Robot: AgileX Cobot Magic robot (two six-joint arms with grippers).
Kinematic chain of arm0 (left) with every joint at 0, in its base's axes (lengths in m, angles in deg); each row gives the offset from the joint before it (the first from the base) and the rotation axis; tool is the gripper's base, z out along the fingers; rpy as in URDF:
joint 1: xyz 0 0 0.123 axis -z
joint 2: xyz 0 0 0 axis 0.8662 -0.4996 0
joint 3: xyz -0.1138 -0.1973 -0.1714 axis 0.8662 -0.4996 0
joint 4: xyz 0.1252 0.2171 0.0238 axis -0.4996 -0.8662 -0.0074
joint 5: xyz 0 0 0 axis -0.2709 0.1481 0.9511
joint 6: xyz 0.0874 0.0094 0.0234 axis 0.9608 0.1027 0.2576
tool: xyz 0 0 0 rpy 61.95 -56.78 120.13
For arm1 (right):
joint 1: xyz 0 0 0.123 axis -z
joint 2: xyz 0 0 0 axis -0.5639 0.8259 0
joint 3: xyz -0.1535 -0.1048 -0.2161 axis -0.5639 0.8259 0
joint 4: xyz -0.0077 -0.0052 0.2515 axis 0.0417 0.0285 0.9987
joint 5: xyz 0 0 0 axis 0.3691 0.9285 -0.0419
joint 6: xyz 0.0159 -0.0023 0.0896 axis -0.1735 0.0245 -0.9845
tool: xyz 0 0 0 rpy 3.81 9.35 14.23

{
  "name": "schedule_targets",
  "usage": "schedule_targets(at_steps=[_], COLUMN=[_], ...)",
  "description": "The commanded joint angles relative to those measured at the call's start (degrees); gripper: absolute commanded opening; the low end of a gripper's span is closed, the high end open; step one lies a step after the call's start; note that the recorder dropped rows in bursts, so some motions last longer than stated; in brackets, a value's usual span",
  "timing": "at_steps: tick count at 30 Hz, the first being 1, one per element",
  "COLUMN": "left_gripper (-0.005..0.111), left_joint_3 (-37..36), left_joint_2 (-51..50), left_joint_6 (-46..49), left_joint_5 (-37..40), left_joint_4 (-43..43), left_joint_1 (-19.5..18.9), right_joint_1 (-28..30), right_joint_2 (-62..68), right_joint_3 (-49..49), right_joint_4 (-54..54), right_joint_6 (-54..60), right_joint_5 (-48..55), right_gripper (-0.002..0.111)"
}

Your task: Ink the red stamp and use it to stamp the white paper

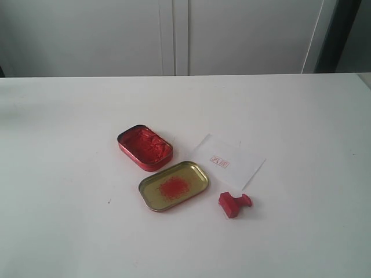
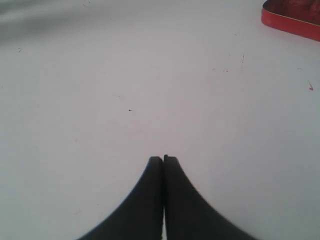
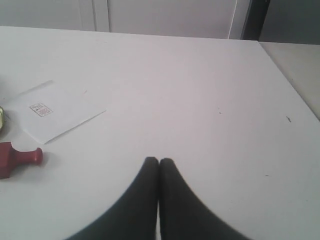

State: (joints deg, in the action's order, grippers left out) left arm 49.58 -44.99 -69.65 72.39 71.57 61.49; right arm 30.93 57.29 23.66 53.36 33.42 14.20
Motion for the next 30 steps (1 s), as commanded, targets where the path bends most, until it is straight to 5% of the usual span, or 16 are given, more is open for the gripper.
schedule_targets(at_steps=[1, 30], left_gripper=[0.0, 0.0], left_joint_3=[-0.3, -0.3], left_joint_2=[0.2, 0.2], left_joint_6=[-0.5, -0.5], left_joint_5=[-0.1, -0.1], left_joint_4=[-0.1, -0.1], left_joint_1=[-0.1, -0.1], right_joint_1=[0.0, 0.0], right_joint_2=[-0.2, -0.2], right_joint_3=[1.4, 1.4], right_joint_4=[-0.5, -0.3], right_joint_6=[0.2, 0.1], right_joint_5=[-2.1, -2.4], right_gripper=[0.0, 0.0])
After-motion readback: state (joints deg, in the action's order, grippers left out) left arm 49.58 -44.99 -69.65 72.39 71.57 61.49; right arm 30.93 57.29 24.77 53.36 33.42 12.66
